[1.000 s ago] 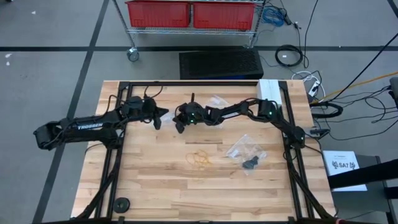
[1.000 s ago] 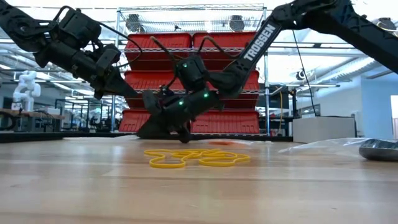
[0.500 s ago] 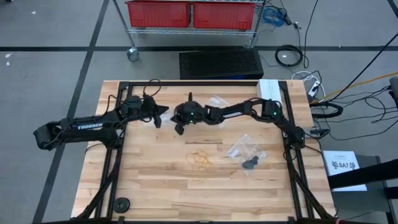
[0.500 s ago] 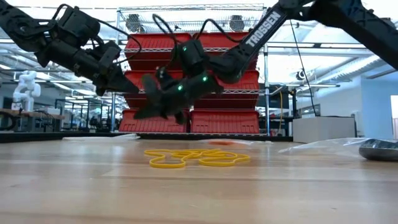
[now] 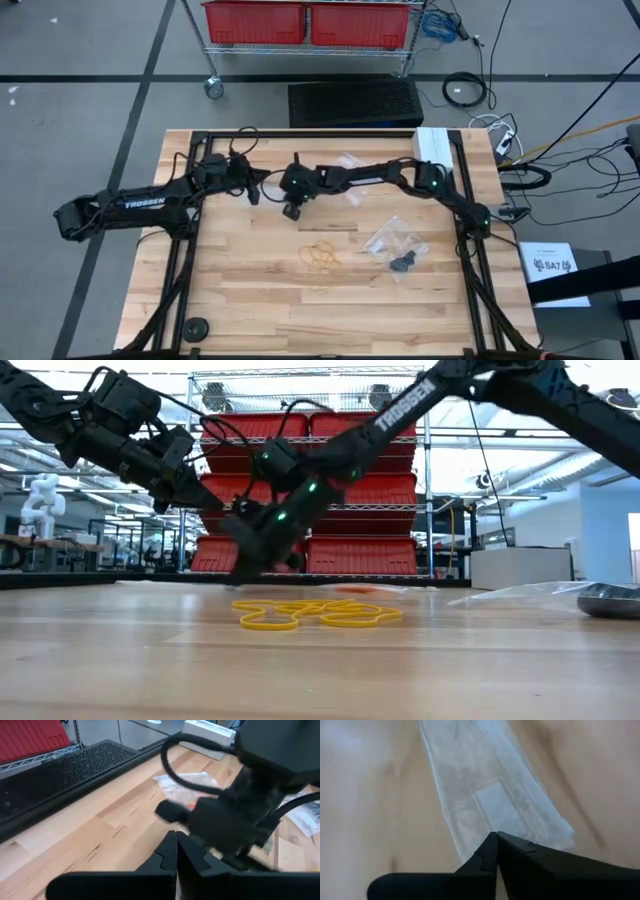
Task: Sort rubber bands
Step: Open the top left transparent zip bag
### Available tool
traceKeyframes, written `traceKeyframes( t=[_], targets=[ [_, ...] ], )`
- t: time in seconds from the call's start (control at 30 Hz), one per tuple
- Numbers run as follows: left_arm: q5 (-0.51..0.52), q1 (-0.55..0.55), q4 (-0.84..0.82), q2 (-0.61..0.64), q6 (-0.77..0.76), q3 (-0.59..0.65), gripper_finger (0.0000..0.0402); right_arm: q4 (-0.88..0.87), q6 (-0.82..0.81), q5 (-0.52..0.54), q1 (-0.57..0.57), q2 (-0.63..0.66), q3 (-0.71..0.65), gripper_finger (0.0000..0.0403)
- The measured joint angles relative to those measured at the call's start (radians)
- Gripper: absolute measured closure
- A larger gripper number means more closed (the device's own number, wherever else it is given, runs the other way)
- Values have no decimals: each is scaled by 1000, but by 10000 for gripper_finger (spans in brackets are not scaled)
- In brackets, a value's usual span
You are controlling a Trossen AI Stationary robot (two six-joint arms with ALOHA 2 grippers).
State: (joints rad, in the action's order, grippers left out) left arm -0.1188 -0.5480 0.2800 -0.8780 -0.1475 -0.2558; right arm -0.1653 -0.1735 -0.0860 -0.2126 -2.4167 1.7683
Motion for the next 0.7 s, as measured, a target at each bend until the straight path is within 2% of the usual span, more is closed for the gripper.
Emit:
traceKeyframes(
  t=[0.17,0.27,0.47,0.57,0.7],
  targets=[
    [2,-10,3,0,24,0,400,-273,116,1,13,85,-7,403],
    [4,-10,7,0,28,0,400,-372,161,0,17,129,-11,403],
    [4,-9,-3,0,30,0,400,-468,249,-23,11,217,-8,402],
    [4,-9,-4,0,32,0,400,-468,249,-25,-6,217,-10,395],
    [4,-9,-5,0,33,0,400,-420,249,-24,-28,170,-8,366]
  ],
)
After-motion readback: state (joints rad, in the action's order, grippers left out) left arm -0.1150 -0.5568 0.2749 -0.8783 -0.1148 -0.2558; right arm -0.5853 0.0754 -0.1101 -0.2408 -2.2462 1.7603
